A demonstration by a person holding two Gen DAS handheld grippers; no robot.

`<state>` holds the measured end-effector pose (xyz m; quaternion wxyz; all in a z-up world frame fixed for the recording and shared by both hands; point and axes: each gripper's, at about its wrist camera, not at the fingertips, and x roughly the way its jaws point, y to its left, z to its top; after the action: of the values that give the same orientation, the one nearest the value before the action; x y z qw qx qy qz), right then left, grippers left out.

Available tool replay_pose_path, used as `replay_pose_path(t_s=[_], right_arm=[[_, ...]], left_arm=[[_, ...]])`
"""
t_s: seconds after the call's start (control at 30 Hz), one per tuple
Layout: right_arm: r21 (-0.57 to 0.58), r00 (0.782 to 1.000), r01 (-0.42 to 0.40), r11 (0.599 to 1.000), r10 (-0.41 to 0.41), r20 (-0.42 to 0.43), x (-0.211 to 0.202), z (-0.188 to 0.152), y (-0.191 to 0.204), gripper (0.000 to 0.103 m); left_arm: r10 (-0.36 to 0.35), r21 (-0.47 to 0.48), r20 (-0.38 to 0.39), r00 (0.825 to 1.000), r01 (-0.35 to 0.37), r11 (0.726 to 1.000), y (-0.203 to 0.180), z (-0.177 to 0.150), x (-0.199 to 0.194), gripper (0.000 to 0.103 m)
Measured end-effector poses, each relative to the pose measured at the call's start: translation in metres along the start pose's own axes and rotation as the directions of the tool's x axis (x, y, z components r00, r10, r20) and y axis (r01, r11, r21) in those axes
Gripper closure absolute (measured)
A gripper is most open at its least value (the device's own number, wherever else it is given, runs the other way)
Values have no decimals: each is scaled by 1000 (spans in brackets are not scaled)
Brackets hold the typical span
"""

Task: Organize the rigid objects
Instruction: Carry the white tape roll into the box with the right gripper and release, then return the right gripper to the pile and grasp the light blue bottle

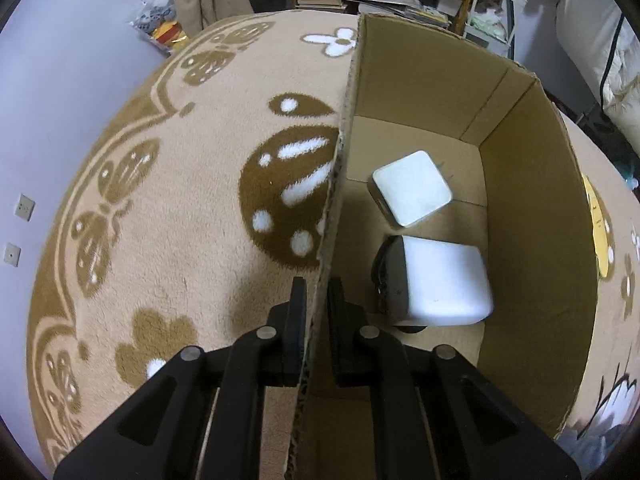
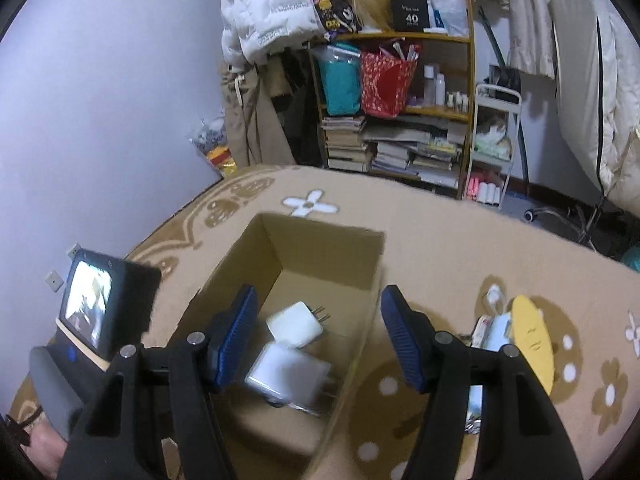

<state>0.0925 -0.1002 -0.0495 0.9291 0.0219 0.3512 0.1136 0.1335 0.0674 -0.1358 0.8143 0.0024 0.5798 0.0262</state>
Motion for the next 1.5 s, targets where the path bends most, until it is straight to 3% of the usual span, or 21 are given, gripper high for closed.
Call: replay_pose_path(t_s=[0.27, 0.43, 0.7, 0.93, 1.23, 1.5], right_arm=[[11, 992, 129, 992, -129, 10, -4, 3, -33, 0], [23, 978, 209, 978, -208, -35, 9, -11, -68, 0], [137, 959, 269, 953, -252, -128, 32, -45, -124, 0], [163, 939, 329, 930, -305, -157, 40, -64, -149, 0], [241, 939, 328, 914, -286, -193, 56, -72, -177, 0], [200, 929, 336, 920, -290, -228, 64, -76, -182, 0]], left_arm=[[-13, -7, -3, 1000, 13, 1000, 2, 0, 0, 94], [-11, -14, -4, 1000, 11, 1000, 2, 1, 0, 94], [-17, -19, -4, 1000, 17, 1000, 3, 1, -1, 94], [-7, -11, 1, 1000, 7, 1000, 2, 1, -2, 94], [-4, -6, 2, 1000, 4, 1000, 2, 1, -2, 94], [0, -5, 1, 1000, 0, 1000, 1, 0, -2, 93]])
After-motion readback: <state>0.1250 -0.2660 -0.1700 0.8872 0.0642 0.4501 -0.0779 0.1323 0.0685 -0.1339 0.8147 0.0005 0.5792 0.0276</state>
